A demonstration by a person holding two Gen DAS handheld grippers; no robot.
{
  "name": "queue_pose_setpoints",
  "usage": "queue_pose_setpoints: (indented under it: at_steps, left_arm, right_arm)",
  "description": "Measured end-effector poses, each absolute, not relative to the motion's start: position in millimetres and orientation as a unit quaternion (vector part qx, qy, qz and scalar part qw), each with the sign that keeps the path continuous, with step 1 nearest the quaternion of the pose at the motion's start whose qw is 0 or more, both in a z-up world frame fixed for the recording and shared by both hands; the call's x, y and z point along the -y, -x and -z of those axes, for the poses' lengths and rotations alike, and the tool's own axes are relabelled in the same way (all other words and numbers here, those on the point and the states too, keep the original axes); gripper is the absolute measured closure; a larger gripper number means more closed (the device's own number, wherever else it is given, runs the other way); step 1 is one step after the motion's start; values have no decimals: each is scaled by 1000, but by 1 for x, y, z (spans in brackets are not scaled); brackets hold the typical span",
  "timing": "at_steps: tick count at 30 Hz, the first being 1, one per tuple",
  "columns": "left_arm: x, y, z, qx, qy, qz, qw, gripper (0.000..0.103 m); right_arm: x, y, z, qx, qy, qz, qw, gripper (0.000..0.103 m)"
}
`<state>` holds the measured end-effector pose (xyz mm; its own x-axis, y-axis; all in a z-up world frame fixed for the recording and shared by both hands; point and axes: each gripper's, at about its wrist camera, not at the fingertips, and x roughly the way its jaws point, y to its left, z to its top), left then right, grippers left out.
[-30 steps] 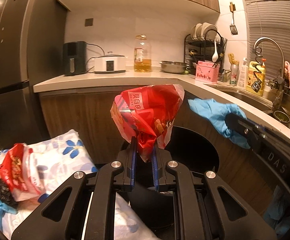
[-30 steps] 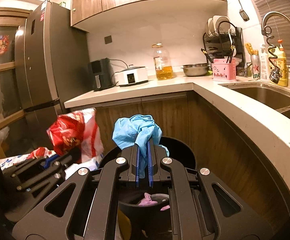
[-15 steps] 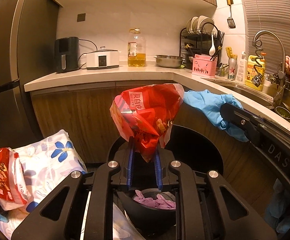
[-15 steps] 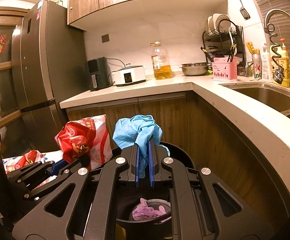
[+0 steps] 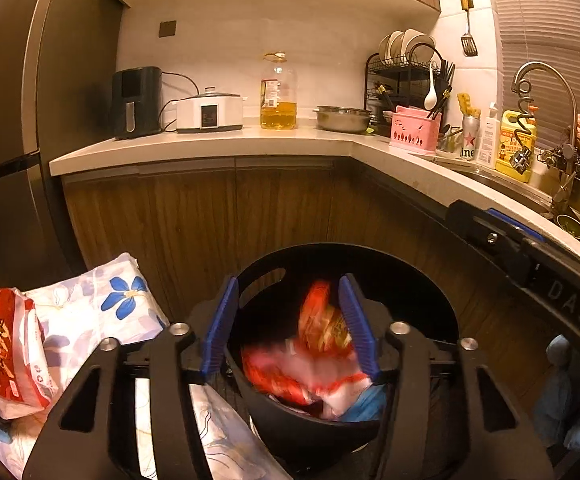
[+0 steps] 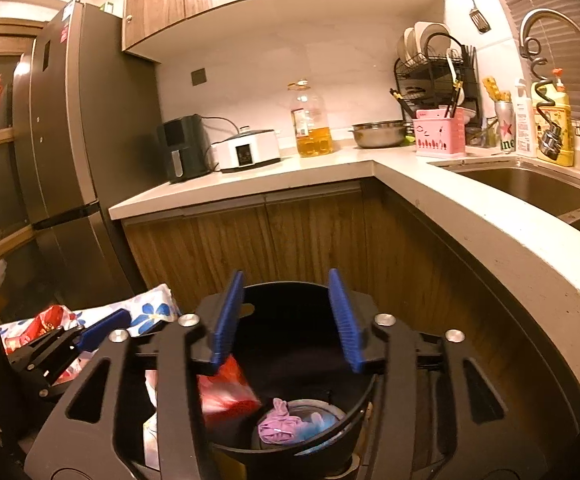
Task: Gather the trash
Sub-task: 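Open both tools to drop the bag and glove into the bin, then move both open tools back over the remaining pile on the table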
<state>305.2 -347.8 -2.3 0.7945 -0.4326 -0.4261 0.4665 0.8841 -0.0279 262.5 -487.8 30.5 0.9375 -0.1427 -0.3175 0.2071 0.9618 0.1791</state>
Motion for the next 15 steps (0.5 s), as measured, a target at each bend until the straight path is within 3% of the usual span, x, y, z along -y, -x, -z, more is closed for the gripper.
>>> queue_pose_setpoints:
  at_steps: [7,15]
  left_arm:
    - [328,-299,7,-219,-30,201,954,17]
    - [295,-272,10,-219,-22,154,963,7]
  right_arm:
    - [486,-253,-29,-156,-108,102,976,33]
    - [472,-234,-29,-155,-103,105,977,18]
